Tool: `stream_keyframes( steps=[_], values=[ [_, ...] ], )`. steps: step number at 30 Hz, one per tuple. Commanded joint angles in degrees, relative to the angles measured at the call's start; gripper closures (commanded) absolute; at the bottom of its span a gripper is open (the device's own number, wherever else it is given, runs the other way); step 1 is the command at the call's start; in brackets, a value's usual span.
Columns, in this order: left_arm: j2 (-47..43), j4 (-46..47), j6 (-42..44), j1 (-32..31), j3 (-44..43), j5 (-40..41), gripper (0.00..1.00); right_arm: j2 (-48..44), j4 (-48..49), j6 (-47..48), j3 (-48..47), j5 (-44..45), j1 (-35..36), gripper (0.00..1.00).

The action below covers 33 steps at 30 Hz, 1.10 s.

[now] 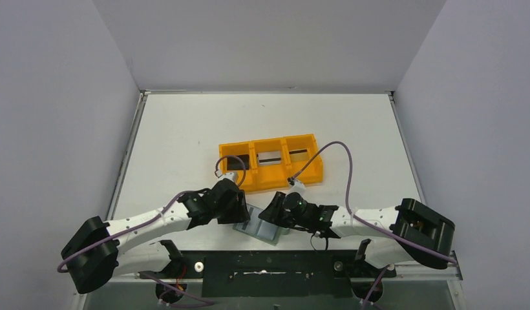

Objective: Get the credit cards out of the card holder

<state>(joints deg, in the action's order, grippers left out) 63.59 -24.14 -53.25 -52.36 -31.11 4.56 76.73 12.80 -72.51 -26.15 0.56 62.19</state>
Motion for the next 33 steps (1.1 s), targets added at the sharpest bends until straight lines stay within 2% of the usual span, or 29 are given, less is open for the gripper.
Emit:
stream_keyframes(
  steps=[1,7,12,14,18,22,25,29,33],
  values=[
    [3.10,6.41,4.91,2.32,-3.85,-4.64,0.49,-0.73,-1.24,-1.11,0.10,3.02,-1.56,0.67],
    [7.50,10.31,8.02,3.44,-3.70,-10.95,0.49,4.93,1.18,-1.41,-1.38,0.59,-1.98,0.70],
    [10.70,10.04,9.22,3.56,-2.98,-12.30,0.51,6.33,2.28,-3.10,-0.27,0.26,-2.16,0.72],
    [11.58,10.28,9.63,3.49,-2.57,-12.28,0.56,6.01,5.03,-3.70,1.26,-0.44,-2.40,0.71],
    [13.05,9.82,9.33,3.21,-2.10,-11.87,0.74,6.64,10.34,-5.00,3.60,-2.32,-3.16,0.71],
    [13.78,9.28,9.14,2.84,-1.85,-11.35,0.87,7.83,13.24,-4.59,3.23,-4.06,-3.43,0.74],
    [13.67,8.71,9.02,2.68,-1.67,-10.65,0.92,7.93,14.24,-4.57,3.29,-4.67,-3.44,0.82],
    [12.95,8.60,8.02,2.53,-1.29,-9.73,0.99,6.58,14.68,-4.58,4.18,-4.80,-3.40,0.99],
    [12.49,8.64,6.32,2.53,-0.65,-8.61,1.00,4.28,15.25,-4.35,5.84,-4.80,-3.40,1.00]
  ],
)
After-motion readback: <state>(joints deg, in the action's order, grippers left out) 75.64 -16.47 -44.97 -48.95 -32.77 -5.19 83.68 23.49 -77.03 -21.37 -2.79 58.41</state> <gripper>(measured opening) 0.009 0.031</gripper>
